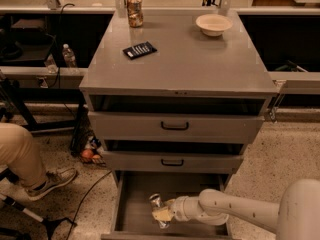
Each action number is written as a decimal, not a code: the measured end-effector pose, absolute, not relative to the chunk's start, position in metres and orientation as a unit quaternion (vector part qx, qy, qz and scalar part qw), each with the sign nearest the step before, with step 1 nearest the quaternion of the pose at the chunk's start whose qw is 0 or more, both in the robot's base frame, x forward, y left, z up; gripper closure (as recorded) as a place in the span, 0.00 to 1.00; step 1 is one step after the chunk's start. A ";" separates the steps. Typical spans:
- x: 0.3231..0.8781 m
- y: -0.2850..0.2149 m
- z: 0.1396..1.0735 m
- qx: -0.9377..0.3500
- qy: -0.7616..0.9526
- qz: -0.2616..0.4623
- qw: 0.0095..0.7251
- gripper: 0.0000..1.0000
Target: Place redbull can into bottom drawer
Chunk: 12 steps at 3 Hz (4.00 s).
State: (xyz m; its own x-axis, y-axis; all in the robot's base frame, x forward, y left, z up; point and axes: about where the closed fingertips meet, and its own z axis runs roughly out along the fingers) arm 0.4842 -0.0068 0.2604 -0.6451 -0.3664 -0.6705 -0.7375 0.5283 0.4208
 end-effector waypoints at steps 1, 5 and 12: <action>0.499 0.010 0.239 -0.333 0.840 0.341 0.258 1.00; 0.524 0.078 0.168 -0.359 0.876 0.242 0.214 1.00; 0.516 0.060 0.182 -0.353 0.880 0.221 0.228 0.00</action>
Offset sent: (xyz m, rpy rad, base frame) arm 0.0467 0.0613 -0.0804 -0.2049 0.0046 -0.0276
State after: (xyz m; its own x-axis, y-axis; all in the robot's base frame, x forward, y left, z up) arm 0.5161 0.0597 0.1818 -0.6475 -0.5200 -0.5571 -0.7215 0.6536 0.2286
